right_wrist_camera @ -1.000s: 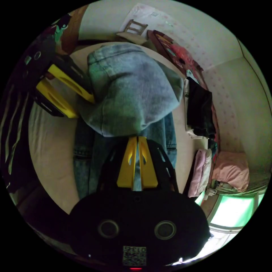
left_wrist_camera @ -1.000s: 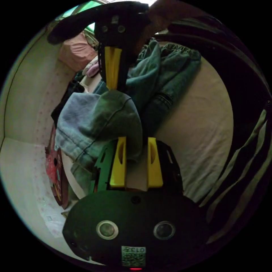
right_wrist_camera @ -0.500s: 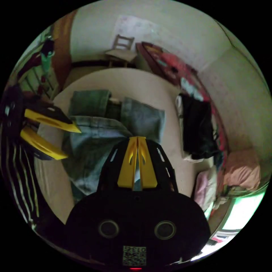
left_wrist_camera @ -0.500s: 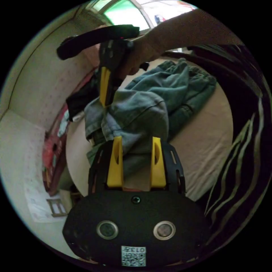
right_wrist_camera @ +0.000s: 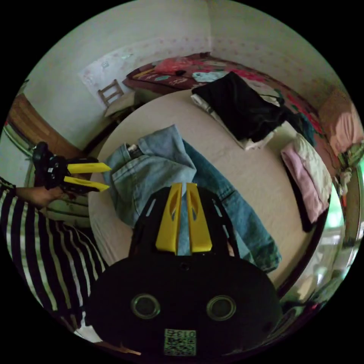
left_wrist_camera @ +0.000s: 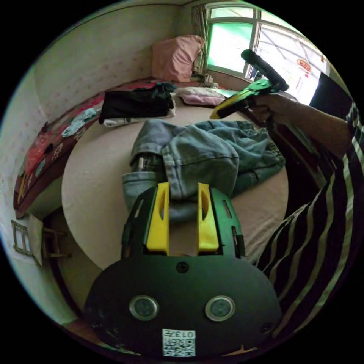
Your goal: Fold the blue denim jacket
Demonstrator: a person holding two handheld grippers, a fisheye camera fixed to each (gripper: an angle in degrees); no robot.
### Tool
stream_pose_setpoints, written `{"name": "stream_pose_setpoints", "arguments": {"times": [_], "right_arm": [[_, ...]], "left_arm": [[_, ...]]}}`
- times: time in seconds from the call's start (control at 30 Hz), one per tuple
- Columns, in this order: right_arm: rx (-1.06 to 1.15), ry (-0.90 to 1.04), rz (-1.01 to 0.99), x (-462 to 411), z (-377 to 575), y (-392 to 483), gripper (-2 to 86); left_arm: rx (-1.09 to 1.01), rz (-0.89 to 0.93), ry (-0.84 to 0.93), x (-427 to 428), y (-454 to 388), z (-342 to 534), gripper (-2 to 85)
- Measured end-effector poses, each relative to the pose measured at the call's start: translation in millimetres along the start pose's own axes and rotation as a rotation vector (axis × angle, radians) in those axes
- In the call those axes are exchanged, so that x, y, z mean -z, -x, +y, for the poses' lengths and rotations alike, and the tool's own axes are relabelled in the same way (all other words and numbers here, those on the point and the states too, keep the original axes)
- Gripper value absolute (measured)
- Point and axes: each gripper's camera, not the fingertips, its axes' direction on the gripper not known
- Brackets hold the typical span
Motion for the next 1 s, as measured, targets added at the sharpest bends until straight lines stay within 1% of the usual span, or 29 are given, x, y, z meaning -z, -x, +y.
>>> {"name": "stream_pose_setpoints", "arguments": {"times": [0.03, 0.07, 0.17, 0.23, 0.43, 0.53, 0.6, 0.67, 0.7, 0.73, 0.77, 0.83, 0.87, 0.9, 0.97, 1.0], "right_arm": [[-0.047, -0.029, 0.032, -2, 10, 2, 6.2], [-0.094, -0.028, 0.023, -8, 15, 2, 6.8], [-0.131, 0.057, -0.067, -40, 9, 2, 5.6], [-0.111, 0.112, -0.078, -53, -2, 2, 3.6], [0.065, 0.112, 0.13, -24, -39, -1, 1.0], [0.078, 0.125, 0.214, -36, -45, -11, 0.8], [0.066, 0.115, 0.196, -42, -51, -17, 0.9], [0.052, 0.178, 0.12, -49, -57, -22, 0.8], [0.041, 0.173, 0.102, -44, -59, -23, 0.8], [0.03, 0.117, 0.085, -28, -59, -22, 0.5], [0.019, 0.032, 0.11, -10, -59, -18, 0.3], [0.019, -0.059, 0.163, 6, -64, -11, 0.1], [0.056, -0.077, 0.172, 6, -73, -4, 0.0], [0.078, -0.081, 0.165, 3, -80, -1, 0.0], [0.135, -0.064, 0.102, -24, -107, 6, 0.0], [0.134, -0.043, 0.09, -34, -114, 6, 0.0]], "left_arm": [[0.001, 0.009, 0.023, -5, 2, -2, 12.3], [0.003, 0.044, 0.062, -16, 6, -6, 12.9], [0.018, 0.042, 0.17, -43, 16, -11, 13.5], [0.066, 0.081, 0.167, -48, 26, -12, 13.5], [0.077, 0.097, 0.135, -43, 34, -26, 13.6], [0.166, 0.159, 0.134, -55, 42, -36, 13.9], [0.195, 0.17, 0.142, -60, 48, -39, 13.9], [0.186, 0.176, 0.145, -54, 54, -37, 13.7], [0.187, 0.184, 0.147, -44, 58, -34, 13.5], [0.187, 0.187, 0.138, -37, 60, -32, 13.1], [0.188, 0.167, 0.089, -19, 64, -28, 12.4], [0.161, 0.073, -0.007, 8, 62, -26, 11.3], [0.117, 0.003, -0.067, 20, 57, -30, 10.3], [0.048, -0.029, -0.101, 24, 49, -37, 9.1], [-0.024, -0.02, -0.067, 11, 42, -49, 7.5], [-0.018, -0.004, 0.009, -6, 46, -55, 6.8]]}}
